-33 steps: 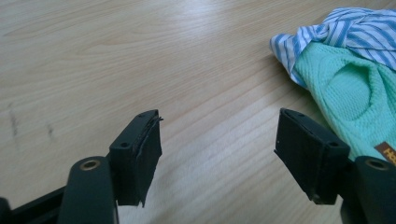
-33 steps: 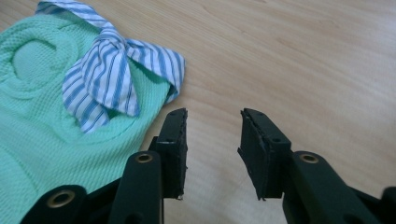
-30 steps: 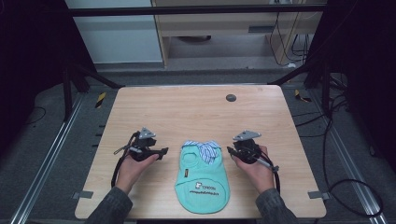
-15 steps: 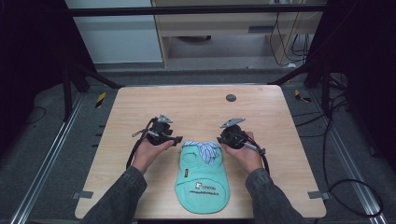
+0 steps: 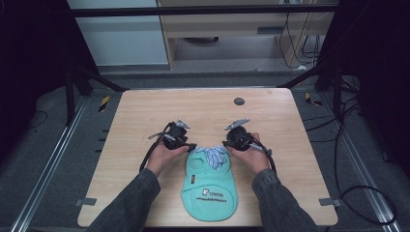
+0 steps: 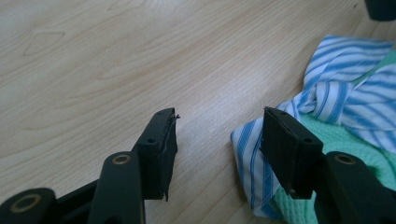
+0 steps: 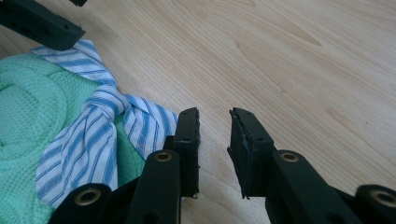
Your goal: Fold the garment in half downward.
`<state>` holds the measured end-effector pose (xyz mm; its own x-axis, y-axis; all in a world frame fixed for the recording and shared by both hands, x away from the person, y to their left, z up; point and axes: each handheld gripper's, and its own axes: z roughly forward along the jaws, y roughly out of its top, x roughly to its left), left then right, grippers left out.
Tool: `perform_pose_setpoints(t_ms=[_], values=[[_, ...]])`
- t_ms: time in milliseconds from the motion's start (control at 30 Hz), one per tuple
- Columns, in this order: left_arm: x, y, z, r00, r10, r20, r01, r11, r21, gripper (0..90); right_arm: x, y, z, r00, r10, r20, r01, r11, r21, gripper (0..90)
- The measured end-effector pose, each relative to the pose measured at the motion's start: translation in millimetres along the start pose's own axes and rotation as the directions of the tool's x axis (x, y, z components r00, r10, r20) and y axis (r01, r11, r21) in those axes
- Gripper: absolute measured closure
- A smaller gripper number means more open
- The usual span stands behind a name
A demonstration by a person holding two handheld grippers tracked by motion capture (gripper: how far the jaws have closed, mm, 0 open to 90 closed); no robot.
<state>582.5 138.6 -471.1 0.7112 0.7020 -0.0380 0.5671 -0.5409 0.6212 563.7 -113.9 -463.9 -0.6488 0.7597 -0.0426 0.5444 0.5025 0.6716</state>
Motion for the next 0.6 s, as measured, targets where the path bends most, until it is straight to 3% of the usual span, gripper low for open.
perform_pose_setpoints(t_ms=[400,600], values=[[-2.8,-7.5,9.2,0.9999,0.011,0.008,-0.012,0.9993,0.035,42.7,3.5,-2.0,11.9,0.9996,0.001,-0.027,0.0,0.999,0.043,63.8],[-3.3,-7.8,10.6,0.9998,0.013,0.017,-0.013,0.9993,0.034,41.3,5.2,-2.0,15.5,0.998,0.024,-0.058,-0.021,0.998,0.054,57.7]])
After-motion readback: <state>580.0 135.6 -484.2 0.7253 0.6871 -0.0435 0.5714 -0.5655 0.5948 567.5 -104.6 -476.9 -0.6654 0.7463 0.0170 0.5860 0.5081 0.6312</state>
